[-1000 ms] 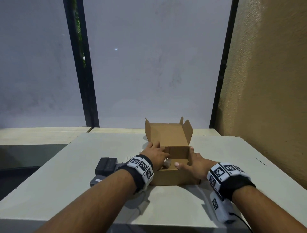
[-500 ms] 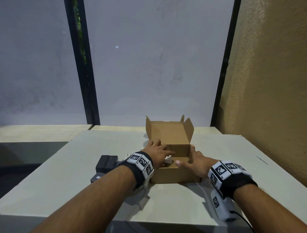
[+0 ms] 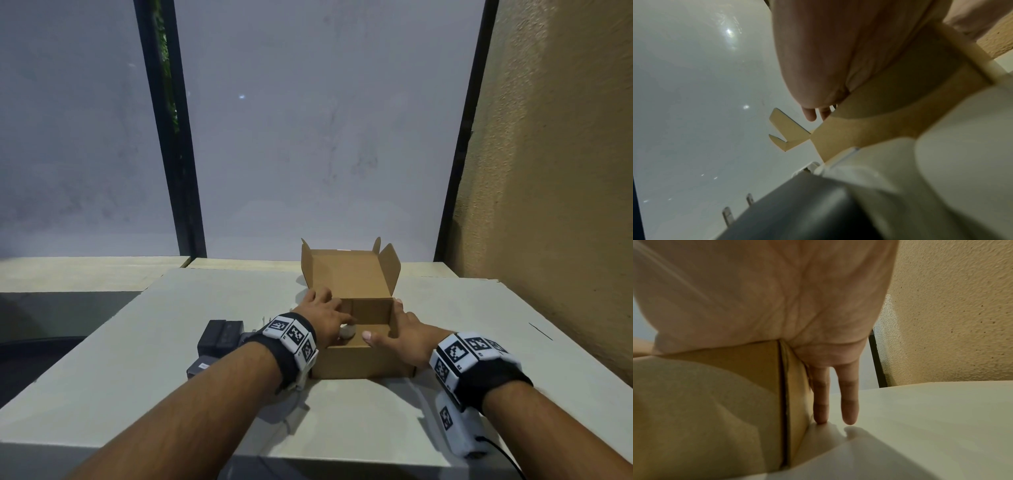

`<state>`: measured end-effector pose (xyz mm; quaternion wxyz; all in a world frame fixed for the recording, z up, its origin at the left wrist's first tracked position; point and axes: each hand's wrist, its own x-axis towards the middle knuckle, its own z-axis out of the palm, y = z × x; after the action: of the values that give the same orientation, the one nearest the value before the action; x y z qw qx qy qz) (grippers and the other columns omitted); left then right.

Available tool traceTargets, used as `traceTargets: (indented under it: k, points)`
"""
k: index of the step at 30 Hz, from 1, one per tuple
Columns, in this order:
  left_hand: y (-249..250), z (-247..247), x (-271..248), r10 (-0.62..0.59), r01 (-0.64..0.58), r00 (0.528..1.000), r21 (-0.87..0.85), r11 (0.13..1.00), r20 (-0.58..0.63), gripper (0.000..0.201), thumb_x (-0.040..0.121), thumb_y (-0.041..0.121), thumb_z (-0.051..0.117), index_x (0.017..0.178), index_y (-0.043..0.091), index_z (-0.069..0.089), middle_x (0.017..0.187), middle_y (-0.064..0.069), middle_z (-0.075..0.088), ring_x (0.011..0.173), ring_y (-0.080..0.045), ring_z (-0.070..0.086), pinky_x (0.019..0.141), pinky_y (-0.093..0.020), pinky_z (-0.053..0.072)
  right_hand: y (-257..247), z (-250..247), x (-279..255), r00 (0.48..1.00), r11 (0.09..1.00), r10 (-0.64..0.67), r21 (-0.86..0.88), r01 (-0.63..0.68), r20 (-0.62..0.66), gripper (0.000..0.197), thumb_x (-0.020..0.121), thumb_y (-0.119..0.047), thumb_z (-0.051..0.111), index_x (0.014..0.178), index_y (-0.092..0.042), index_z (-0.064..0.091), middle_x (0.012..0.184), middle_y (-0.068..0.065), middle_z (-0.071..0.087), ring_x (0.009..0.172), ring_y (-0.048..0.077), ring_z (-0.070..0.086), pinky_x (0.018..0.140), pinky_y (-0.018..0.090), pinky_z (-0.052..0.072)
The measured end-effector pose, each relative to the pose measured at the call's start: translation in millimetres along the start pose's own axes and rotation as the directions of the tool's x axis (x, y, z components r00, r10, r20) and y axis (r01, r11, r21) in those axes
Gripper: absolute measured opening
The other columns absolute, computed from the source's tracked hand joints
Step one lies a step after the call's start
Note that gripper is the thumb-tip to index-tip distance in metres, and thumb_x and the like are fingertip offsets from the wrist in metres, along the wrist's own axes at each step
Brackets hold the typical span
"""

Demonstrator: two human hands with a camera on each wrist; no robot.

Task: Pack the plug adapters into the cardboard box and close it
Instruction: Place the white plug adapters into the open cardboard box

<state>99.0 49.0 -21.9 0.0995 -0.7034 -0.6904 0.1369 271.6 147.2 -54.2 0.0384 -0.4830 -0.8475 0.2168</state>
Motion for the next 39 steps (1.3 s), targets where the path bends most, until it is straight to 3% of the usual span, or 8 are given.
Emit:
traceTargets:
  k: [8,11,23,28,31,35,37,39]
  points:
    - [0,3,-2,-0.04,0.025,0.988,-0.095,0.995,-0.151,0.053,0.091,0.043,0.054,0.139,0.023,0.045,0.147,-0.006,0.03,0.139,-0.031,0.021,0.111,-0.048,0.02,-1,0,0,1.0,1.0,-0.002,0.006,0.002,0.013,0.133,0.058,-0.1,0.036,0.161,-0.028,-0.006,0.164,0.008,0.031,0.143,0.033,0.043,0.116,0.052,0.038]
    - [-1,3,-3,-0.031,0.023,0.993,-0.066,0.998,-0.118,0.048,0.092,0.044,0.053,0.136,0.024,0.05,0.15,-0.003,0.033,0.144,-0.031,0.015,0.113,-0.051,0.016,-2,0,-1,1.0,1.0,-0.009,0.014,0.008,0.014,0.143,0.044,-0.102,0.03,0.161,-0.028,-0.004,0.161,0.009,0.034,0.141,0.033,0.045,0.115,0.052,0.04]
    - [0,1,-3,-0.044,0.043,0.995,-0.015,0.999,-0.093,0.047,0.093,0.045,0.052,0.137,0.028,0.052,0.144,-0.006,0.038,0.135,-0.031,0.026,0.11,-0.049,0.022,-2,-1,-4,1.0,1.0,0.023,-0.021,-0.023,-0.007,0.114,0.08,-0.085,0.046,0.162,-0.025,-0.006,0.162,0.011,0.033,0.142,0.033,0.044,0.115,0.051,0.039]
    - [-7,-7,-6,-0.028,0.01,0.986,-0.106,0.994,-0.164,0.048,0.09,0.042,0.056,0.136,0.03,0.049,0.143,-0.001,0.037,0.132,-0.026,0.031,0.107,-0.046,0.026,-1,-2,-4,1.0,1.0,-0.025,0.014,0.025,0.011,0.127,0.065,-0.097,0.041,0.161,-0.027,-0.002,0.159,0.01,0.037,0.139,0.032,0.047,0.114,0.051,0.041]
    - [-20,-14,-12,-0.1,-0.032,0.933,-0.356,0.934,-0.345,0.034,0.093,0.023,0.051,0.126,0.029,0.055,0.131,0.003,0.045,0.117,-0.017,0.045,0.103,-0.038,0.037,1,-1,-1,0.999,0.998,-0.037,0.057,0.036,0.022,0.145,0.042,-0.106,0.03,0.161,-0.028,-0.002,0.159,0.008,0.037,0.139,0.032,0.047,0.114,0.051,0.041]
    - [-49,-22,-24,-0.266,-0.103,0.802,-0.563,0.82,-0.535,0.019,0.091,0.008,0.046,0.103,0.021,0.055,0.107,0.008,0.045,0.078,-0.011,0.052,0.073,-0.028,0.046,1,-2,-1,0.999,0.997,-0.036,0.067,0.034,0.028,0.13,0.062,-0.099,0.041,0.161,-0.028,-0.004,0.16,0.009,0.035,0.141,0.033,0.045,0.116,0.051,0.039]
    - [-66,-20,-26,-0.389,-0.046,0.753,-0.632,0.773,-0.531,0.019,0.089,0.004,0.047,0.102,0.018,0.051,0.103,0.007,0.041,0.078,-0.014,0.051,0.073,-0.028,0.045,1,-2,-2,0.998,0.996,-0.055,0.078,0.052,0.032,0.144,0.046,-0.109,0.034,0.161,-0.03,-0.003,0.16,0.007,0.036,0.14,0.032,0.046,0.115,0.051,0.041]
    - [-80,-12,-26,-0.476,0.077,0.778,-0.689,0.72,-0.411,0.025,0.089,0.003,0.048,0.109,0.018,0.052,0.11,0.005,0.041,0.093,-0.017,0.054,0.083,-0.031,0.047,2,-2,0,0.997,0.995,-0.065,0.083,0.062,0.029,0.159,0.027,-0.113,0.024,0.161,-0.03,-0.001,0.159,0.007,0.038,0.139,0.032,0.047,0.114,0.052,0.042]
